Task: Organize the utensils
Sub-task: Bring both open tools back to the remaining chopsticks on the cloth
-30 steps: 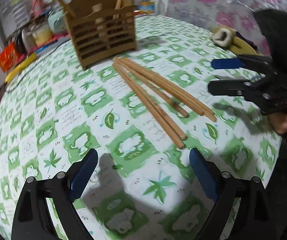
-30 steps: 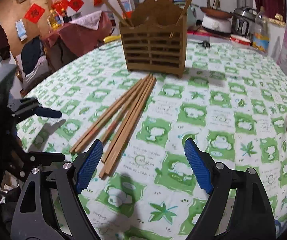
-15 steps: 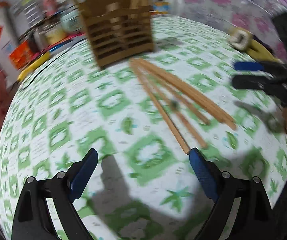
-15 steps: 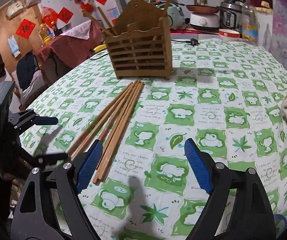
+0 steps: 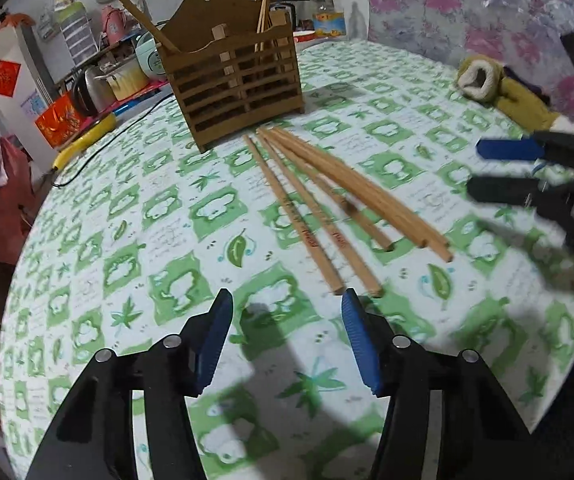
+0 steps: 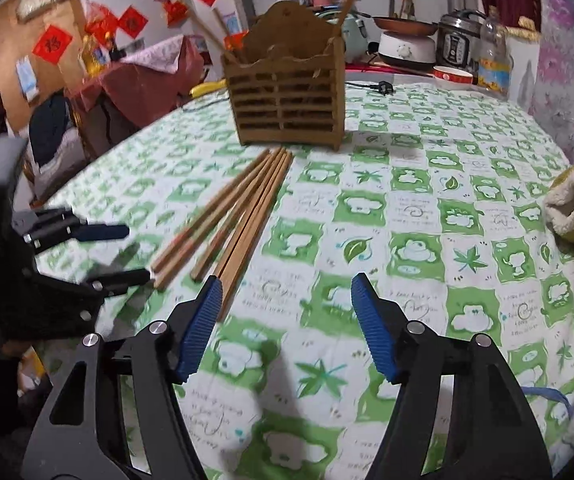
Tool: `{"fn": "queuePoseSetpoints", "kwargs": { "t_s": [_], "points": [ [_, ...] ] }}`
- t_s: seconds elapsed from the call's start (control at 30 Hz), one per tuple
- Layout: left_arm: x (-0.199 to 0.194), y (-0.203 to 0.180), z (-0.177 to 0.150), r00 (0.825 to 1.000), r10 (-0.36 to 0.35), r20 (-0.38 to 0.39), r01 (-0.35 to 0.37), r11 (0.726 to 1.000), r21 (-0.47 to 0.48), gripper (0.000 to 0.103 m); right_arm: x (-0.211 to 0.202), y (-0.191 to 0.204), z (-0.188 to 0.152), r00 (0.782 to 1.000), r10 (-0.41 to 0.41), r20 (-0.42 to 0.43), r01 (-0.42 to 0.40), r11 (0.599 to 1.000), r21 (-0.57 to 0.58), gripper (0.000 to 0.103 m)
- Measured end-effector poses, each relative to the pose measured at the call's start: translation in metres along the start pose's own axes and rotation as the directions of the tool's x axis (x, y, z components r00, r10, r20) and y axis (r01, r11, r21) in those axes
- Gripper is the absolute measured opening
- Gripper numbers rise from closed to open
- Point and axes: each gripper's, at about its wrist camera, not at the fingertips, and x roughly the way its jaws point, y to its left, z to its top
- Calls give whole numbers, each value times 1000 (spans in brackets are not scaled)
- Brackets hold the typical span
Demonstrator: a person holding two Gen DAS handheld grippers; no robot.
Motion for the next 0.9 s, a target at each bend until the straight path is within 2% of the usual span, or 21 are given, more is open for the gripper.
{"fn": "queuePoseSetpoints", "kwargs": {
  "t_s": [0.17,0.27,0.33,0.53,0.6,0.7,0.8,0.9],
  "points": [
    [-13,19,-5,997,-30,67,36,995,-89,64,9,13,-3,998,20,-60,-26,996,-90,63],
    [-18,32,-6,995,-41,95,55,988,-147,69,22,22,-4,992,-10,-127,-9,989,-145,59],
    [-17,38,-6,993,-59,102,76,982,-171,70,25,23,-3,991,-15,-134,-5,989,-146,58],
    [-21,41,-7,990,-69,120,91,979,-183,72,21,12,-4,993,-20,-117,10,996,-90,55],
    [-22,40,-7,990,-64,126,86,981,-175,73,25,19,-4,990,-24,-140,6,992,-127,49],
    [-24,38,-8,990,-50,133,73,983,-167,74,25,31,-6,991,-38,-132,13,981,-191,48],
    [-22,36,-7,991,-43,129,63,985,-158,75,27,37,-3,989,-74,-126,47,977,-207,47],
    [-22,36,-7,991,-31,127,51,986,-157,75,23,38,-5,992,-52,-117,26,976,-217,47]
  ]
}}
